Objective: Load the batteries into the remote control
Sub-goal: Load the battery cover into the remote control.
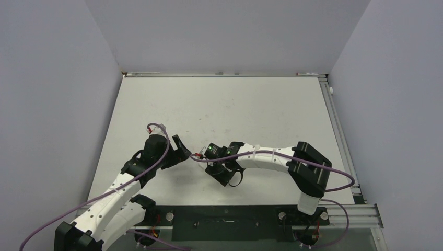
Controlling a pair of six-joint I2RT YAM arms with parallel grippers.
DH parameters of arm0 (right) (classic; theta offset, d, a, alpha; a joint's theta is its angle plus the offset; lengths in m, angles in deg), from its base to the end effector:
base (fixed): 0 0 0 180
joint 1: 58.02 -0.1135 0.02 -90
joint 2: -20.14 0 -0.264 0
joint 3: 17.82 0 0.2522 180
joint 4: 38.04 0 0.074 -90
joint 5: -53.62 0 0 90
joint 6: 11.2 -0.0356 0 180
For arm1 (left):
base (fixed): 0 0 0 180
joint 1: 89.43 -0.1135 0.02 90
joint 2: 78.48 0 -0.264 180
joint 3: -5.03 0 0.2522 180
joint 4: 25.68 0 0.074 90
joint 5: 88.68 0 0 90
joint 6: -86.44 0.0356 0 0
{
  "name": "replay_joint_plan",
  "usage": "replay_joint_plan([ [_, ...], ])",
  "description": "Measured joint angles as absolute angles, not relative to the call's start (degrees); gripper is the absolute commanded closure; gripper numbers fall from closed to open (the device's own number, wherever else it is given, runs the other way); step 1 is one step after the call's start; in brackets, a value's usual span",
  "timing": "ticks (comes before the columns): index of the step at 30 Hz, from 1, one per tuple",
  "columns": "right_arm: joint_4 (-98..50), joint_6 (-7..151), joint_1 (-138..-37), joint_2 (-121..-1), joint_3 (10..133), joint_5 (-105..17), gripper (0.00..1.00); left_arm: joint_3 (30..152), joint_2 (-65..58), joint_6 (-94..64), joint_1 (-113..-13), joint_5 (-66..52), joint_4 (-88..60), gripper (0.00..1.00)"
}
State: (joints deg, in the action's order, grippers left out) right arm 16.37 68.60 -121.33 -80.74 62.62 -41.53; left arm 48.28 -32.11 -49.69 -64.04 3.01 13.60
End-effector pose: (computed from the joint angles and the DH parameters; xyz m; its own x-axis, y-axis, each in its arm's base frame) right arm 0.1475 0.3005 0.1790 -0.5861 -0.7733 -0.2419 -0.8094 0.5724 0.1316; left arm 0.1546 -0.0722 0.2170 -0.7170 -0.4574 -0.5261 -0.1558 0.8407 -0.5186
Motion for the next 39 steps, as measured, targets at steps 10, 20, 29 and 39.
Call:
replay_joint_plan([
  [10, 17.0, 68.6, -120.7, -81.0, 64.1, -41.6, 0.89, 48.3, -32.3, -49.7, -64.0, 3.0, 13.6, 0.2],
  [20, 17.3, 68.6, -120.6, -82.2, 65.0, -41.6, 0.89, 48.1, -32.3, -49.7, -64.0, 3.0, 13.6, 0.2],
  [29, 17.4, 68.6, -120.6, -82.6, 65.0, -41.6, 0.89, 48.0, -32.3, -49.7, -64.0, 3.0, 13.6, 0.2],
  [39, 17.8, 68.6, -120.6, -82.6, 65.0, -41.6, 0.89, 48.0, -32.3, -49.7, -64.0, 3.0, 13.6, 0.2],
])
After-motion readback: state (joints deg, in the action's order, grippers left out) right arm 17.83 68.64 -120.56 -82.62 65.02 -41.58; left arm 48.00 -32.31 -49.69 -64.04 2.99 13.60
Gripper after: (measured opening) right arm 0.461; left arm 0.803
